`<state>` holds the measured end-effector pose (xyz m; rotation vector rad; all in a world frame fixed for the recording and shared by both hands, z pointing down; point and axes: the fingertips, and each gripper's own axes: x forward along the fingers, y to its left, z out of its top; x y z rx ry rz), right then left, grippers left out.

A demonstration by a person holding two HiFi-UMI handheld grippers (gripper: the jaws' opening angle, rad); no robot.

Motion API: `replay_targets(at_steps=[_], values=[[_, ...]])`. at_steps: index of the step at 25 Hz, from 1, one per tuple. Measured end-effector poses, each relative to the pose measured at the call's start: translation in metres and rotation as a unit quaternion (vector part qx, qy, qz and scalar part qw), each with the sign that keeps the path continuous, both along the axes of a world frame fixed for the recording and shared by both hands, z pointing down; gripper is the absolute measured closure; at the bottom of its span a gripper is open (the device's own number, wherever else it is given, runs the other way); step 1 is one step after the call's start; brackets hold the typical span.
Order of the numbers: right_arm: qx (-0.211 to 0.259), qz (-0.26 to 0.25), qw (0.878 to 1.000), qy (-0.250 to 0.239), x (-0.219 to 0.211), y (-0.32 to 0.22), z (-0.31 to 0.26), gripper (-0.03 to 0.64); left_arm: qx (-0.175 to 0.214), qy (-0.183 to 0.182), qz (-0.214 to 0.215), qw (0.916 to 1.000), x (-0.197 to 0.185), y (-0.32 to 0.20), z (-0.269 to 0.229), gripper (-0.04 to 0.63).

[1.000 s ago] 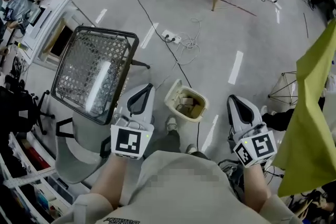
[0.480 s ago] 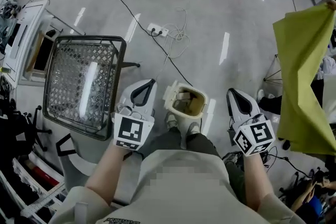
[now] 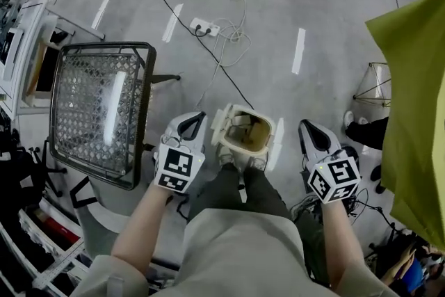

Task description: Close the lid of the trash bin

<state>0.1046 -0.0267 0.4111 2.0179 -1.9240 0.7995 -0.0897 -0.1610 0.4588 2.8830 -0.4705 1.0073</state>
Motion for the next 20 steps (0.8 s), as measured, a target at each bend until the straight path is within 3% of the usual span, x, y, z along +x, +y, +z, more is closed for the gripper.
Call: replay_targets(at_steps=[10, 16, 20], values=[[-0.064, -0.016, 0.997, -0.046, 0.012, -0.011, 0.126, 0.614, -0.094, -0.079, -0.016, 0.9923, 0.003, 0.006, 0.143, 0.594], [-0.094, -0.021, 0.993, -0.069, 0.009, -0.007, 0.188, 0.614, -0.173, -0.129, -0.021, 0.9763, 0.0, 0.022, 0.223, 0.594], [-0.112, -0.015, 0.99, -0.082, 0.015, 0.001, 0.223, 0.614, -0.205, -0.141, -0.016, 0.9684, 0.006, 0.037, 0.254, 0.594]])
